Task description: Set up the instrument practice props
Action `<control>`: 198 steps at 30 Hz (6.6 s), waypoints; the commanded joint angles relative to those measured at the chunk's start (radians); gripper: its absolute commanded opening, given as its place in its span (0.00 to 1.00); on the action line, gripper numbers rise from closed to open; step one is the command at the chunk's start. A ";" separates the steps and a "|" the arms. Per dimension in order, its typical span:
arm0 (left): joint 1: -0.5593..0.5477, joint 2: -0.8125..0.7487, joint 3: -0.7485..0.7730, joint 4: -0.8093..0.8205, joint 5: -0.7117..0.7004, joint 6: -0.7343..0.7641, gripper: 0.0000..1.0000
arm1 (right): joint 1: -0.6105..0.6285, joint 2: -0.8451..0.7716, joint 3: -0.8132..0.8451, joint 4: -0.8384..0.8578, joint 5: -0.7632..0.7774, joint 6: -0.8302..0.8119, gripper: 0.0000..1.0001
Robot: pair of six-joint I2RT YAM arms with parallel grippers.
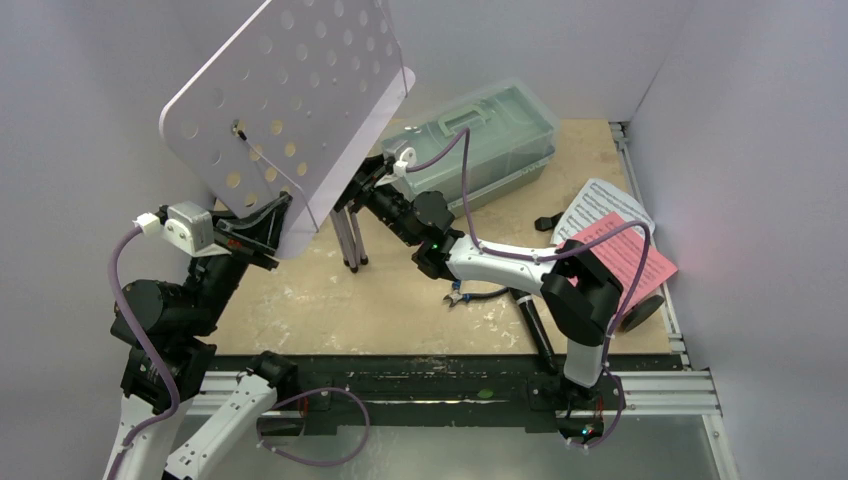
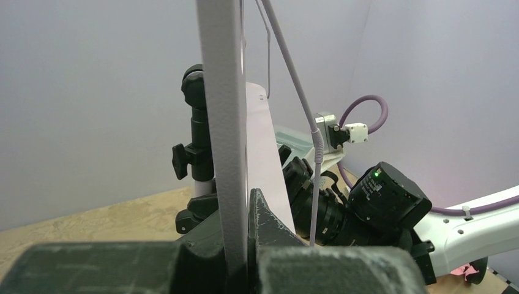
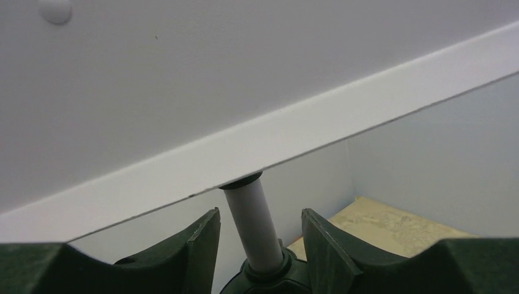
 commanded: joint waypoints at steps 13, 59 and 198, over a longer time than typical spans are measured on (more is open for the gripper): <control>0.002 0.014 0.052 0.104 0.045 -0.045 0.00 | 0.052 0.043 0.131 0.085 0.196 -0.223 0.56; 0.002 0.068 0.134 -0.010 0.023 -0.072 0.00 | 0.074 0.115 -0.151 0.181 0.236 -0.225 0.93; 0.184 0.325 -0.362 0.656 0.003 0.005 0.00 | 0.147 -0.027 0.103 -0.684 0.341 -0.001 0.29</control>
